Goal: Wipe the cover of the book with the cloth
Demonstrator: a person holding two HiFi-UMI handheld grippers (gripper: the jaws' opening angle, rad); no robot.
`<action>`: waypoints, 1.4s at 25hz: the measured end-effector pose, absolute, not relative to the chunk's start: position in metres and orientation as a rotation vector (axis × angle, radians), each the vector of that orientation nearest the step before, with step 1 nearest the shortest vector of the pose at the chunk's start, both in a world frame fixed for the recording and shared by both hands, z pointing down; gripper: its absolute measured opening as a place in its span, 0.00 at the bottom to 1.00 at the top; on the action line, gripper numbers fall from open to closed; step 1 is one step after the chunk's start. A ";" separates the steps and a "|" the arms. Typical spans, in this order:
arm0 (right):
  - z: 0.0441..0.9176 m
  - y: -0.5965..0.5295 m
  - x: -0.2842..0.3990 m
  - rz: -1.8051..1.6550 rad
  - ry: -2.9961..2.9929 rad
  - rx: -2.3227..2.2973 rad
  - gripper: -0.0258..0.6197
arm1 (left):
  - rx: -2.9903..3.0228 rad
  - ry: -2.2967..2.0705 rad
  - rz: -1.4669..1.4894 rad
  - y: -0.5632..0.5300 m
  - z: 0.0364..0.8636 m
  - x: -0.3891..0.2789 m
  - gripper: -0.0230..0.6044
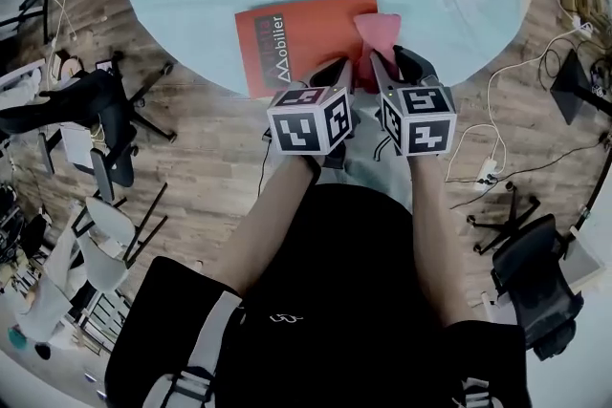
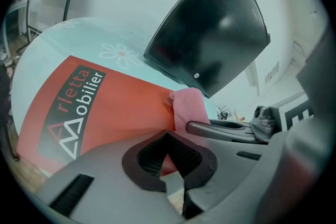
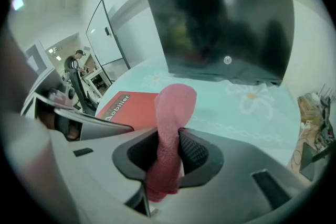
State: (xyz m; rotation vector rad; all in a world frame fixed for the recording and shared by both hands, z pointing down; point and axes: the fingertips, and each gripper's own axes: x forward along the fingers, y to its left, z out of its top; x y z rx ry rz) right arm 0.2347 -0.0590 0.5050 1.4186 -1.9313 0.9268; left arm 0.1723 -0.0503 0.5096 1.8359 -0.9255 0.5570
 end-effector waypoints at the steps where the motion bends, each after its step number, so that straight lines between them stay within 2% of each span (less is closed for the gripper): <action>1: 0.501 -0.060 0.236 0.912 -1.933 1.415 0.21 | 1.831 -0.938 0.545 -0.050 0.508 0.170 0.06; 7: 0.485 -0.069 0.202 0.876 -1.998 1.370 0.21 | 1.809 -0.985 0.500 -0.047 0.501 0.132 0.06; 16: 0.488 -0.070 0.057 0.869 -2.109 1.233 0.21 | 1.762 -1.071 0.471 -0.058 0.505 0.013 0.06; 21: 0.499 -0.056 0.001 0.866 -2.117 1.143 0.21 | 1.722 -1.098 0.453 -0.056 0.514 -0.034 0.06; 27: 0.503 -0.046 -0.021 0.870 -2.095 1.118 0.21 | 1.695 -1.081 0.457 -0.048 0.524 -0.056 0.06; 35: 0.513 -0.040 -0.006 0.896 -2.085 1.103 0.21 | 1.682 -1.071 0.445 -0.044 0.525 -0.036 0.06</action>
